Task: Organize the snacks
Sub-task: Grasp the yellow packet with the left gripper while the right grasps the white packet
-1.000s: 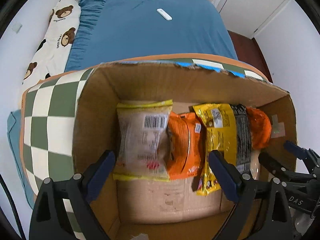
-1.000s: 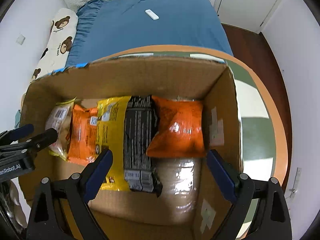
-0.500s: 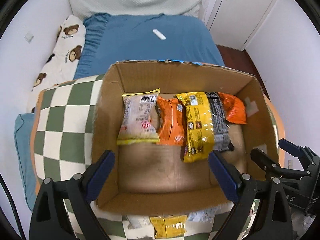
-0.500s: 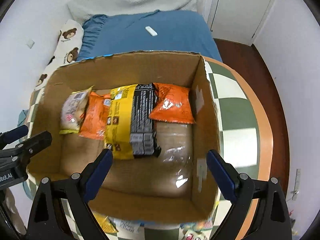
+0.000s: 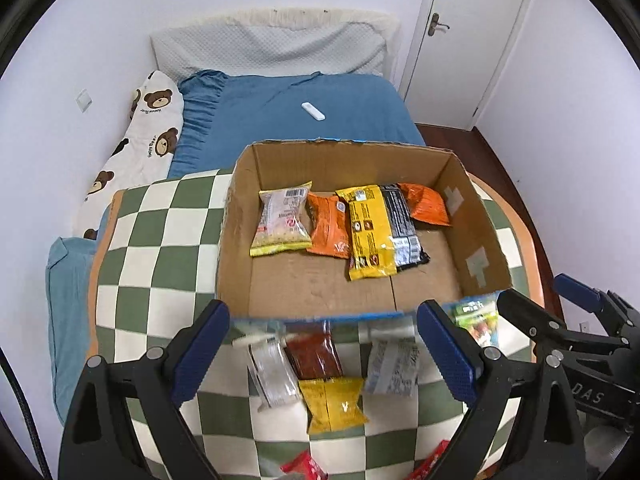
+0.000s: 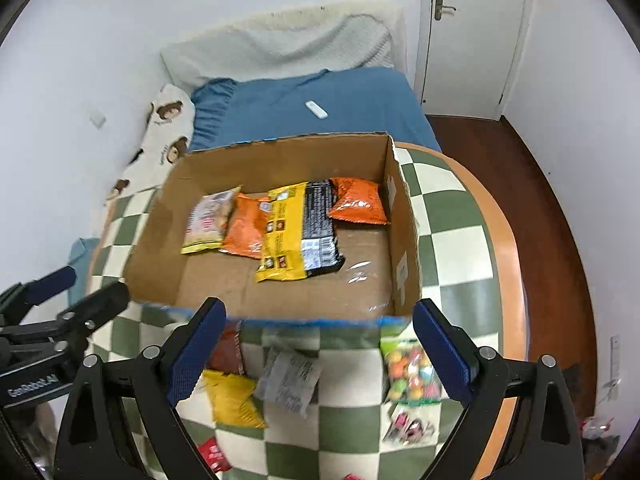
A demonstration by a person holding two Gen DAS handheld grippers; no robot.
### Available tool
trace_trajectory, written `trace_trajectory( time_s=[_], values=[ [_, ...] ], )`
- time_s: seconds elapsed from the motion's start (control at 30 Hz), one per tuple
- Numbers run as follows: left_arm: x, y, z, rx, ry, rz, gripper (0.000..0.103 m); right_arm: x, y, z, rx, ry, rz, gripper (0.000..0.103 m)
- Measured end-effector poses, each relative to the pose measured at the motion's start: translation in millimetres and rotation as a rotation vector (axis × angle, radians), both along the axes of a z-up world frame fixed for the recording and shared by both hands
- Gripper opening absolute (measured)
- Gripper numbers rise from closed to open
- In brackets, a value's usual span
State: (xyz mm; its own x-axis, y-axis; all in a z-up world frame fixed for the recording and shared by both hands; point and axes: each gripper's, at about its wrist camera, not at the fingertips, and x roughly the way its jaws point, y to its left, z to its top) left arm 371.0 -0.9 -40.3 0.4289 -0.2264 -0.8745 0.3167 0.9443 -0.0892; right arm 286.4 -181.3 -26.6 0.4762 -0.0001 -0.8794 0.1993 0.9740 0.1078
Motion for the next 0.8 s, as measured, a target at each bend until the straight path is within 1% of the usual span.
trace_trajectory(
  time_s=[0.1, 0.17, 0.23, 0.27, 0.3, 0.33, 0.37, 0.47, 0.6, 0.63, 0.67, 0.7, 0.73, 0.77, 0.8],
  values=[
    [-15.6, 7.1, -2.9, 0.006, -0.001, 0.002, 0.096, -20.6, 0.5, -1.4, 0.045, -0.007, -0.016, 0.097],
    [-25.3, 11.5, -13.1, 0.024, 0.014, 0.001, 0.096, -35.0, 0.5, -11.3, 0.075, 0.006, -0.027, 0.097],
    [-34.9, 13.5, -34.4, 0.063, 0.048, 0.000, 0.096, -45.7, -2.2, -26.7, 0.120, 0.025, -0.043, 0.095],
    [-38.4, 13.4, -45.5, 0.077, 0.068, 0.000, 0.096, -50.7, -3.7, -38.5, 0.153, 0.041, -0.050, 0.089],
    [-41.7, 13.4, -63.1, 0.091, 0.112, -0.002, 0.096, -54.3, -5.2, -52.5, 0.184, 0.068, -0.056, 0.074],
    [-43.1, 12.5, -82.7, 0.102, 0.161, -0.004, 0.096, -56.5, -6.0, -62.8, 0.200, 0.093, -0.064, 0.060],
    [-42.8, 10.1, -101.8, 0.112, 0.211, -0.010, 0.096, -59.0, -8.0, -79.1, 0.230, 0.130, -0.073, 0.060],
    [-42.6, -0.3, -158.4, 0.134, 0.353, -0.025, 0.096, -65.0, -9.9, -107.1, 0.255, 0.177, -0.093, 0.060],
    [-35.9, -15.9, -219.1, 0.146, 0.483, -0.028, 0.096, -63.1, -15.4, -135.2, 0.293, 0.228, -0.129, 0.060],
    [-33.5, -18.7, -230.1, 0.143, 0.493, -0.026, 0.093, -60.5, -13.8, -143.3, 0.295, 0.244, -0.133, 0.060],
    [-32.4, -19.8, -236.9, 0.145, 0.499, -0.023, 0.075, -57.6, -12.5, -148.1, 0.296, 0.252, -0.134, 0.062],
    [-31.3, -18.3, -243.3, 0.143, 0.509, -0.010, 0.064, -54.1, -10.6, -153.5, 0.296, 0.261, -0.133, 0.062],
    [-31.0, -15.1, -245.7, 0.122, 0.521, 0.000, 0.052, -50.7, -7.6, -159.2, 0.294, 0.270, -0.131, 0.062],
    [-31.5, -9.0, -245.0, 0.102, 0.522, 0.018, 0.052, -46.2, -3.0, -165.8, 0.290, 0.277, -0.132, 0.062],
    [-32.5, -4.2, -243.0, 0.100, 0.513, 0.028, 0.052, -40.4, 2.4, -172.8, 0.280, 0.282, -0.134, 0.063]
  ],
)
